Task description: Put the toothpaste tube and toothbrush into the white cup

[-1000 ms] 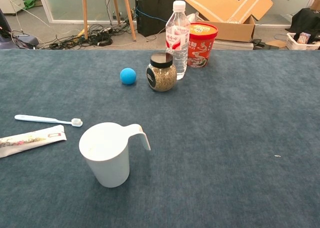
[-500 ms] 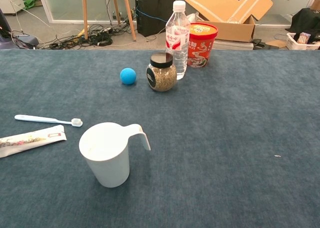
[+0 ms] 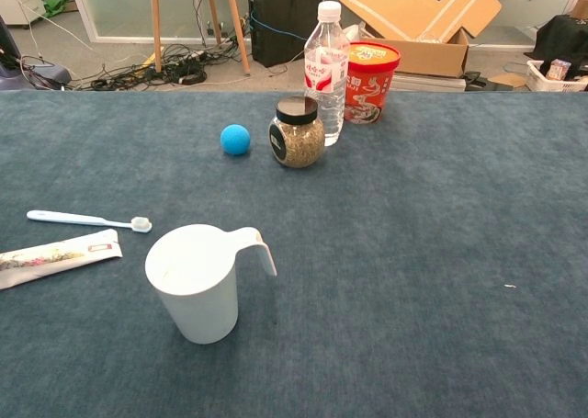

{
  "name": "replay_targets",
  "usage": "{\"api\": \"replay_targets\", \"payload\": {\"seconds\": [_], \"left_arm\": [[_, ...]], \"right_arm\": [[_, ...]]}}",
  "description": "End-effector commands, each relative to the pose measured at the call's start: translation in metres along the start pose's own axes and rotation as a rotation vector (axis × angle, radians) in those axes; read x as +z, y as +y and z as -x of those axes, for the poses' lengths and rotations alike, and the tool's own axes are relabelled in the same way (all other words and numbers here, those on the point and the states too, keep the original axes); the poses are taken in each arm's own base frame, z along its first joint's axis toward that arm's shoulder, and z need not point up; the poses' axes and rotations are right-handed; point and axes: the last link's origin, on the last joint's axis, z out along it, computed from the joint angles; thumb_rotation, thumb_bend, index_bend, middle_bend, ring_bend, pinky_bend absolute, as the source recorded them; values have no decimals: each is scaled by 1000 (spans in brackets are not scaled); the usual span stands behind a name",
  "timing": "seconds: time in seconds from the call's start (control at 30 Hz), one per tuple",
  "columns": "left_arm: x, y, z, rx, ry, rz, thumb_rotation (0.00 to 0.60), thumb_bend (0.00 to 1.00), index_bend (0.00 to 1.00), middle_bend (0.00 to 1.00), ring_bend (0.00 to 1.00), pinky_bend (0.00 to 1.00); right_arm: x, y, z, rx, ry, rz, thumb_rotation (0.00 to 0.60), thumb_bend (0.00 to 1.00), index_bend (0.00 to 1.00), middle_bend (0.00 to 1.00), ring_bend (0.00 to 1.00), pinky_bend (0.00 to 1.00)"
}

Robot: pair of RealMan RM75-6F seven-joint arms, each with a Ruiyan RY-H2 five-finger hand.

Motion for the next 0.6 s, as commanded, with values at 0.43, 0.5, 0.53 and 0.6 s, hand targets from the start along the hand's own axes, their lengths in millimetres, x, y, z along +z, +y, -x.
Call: {"api": "replay_targets", "payload": {"seconds": [0.43, 0.5, 0.53, 0.6], "left_arm": [[24, 4, 11, 22, -70, -46, 600, 19, 357, 57, 0, 17], [25, 4, 11, 14, -72, -50, 600, 18, 360, 57, 0, 15], [26, 3, 12, 20, -71, -54, 600, 17, 361, 57, 0, 15], [28, 2, 13, 32, -71, -60, 600, 18, 361, 57, 0, 15]], "right_arm": [[-2, 1, -2, 7, 7, -2, 600, 0, 43, 184, 72, 625], [-2, 1, -2, 7, 7, -2, 600, 0, 43, 184, 72, 625], [-2, 1, -2, 7, 7, -2, 600, 0, 43, 184, 72, 625], [-2, 1, -1, 6, 5, -2, 600, 0, 43, 184, 72, 625]]}}
